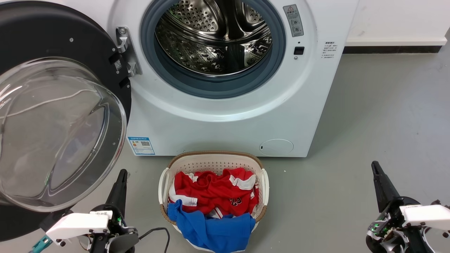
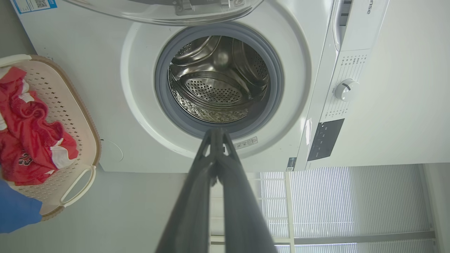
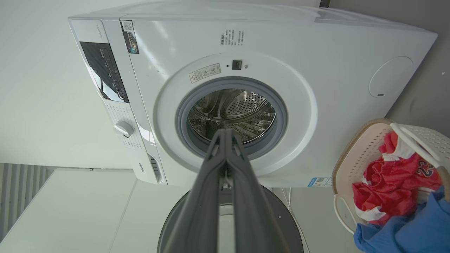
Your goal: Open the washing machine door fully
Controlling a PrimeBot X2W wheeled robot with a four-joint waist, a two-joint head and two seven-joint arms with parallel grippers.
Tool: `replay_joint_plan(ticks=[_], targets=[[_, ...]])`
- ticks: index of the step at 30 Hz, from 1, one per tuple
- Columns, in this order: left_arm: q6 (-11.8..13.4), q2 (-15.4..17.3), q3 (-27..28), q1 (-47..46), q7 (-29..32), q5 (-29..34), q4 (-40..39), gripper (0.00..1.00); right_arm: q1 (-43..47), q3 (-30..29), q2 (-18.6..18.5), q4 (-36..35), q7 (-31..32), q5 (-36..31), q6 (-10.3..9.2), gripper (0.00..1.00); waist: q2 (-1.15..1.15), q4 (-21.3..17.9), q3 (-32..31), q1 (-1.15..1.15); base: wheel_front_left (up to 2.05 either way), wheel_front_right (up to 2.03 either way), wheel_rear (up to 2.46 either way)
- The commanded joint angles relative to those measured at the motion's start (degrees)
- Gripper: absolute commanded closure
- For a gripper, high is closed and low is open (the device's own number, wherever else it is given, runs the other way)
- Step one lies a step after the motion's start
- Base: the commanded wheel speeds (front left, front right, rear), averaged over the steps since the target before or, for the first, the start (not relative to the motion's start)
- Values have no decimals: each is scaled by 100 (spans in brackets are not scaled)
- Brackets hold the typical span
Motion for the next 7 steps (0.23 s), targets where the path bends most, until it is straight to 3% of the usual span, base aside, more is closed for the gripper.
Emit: replay_joint_plan(ticks=[1,7], targets=[[-44,-3,32,-108,41,-98,11,100,-142,-15,9,29,46,110,0,100,0,0,3,0,0,0,0],[-56,-3,44,-114,79,-259,29,100,-157,-37,19,58,88,248,0,100,0,-2,17,0,0,0,0]])
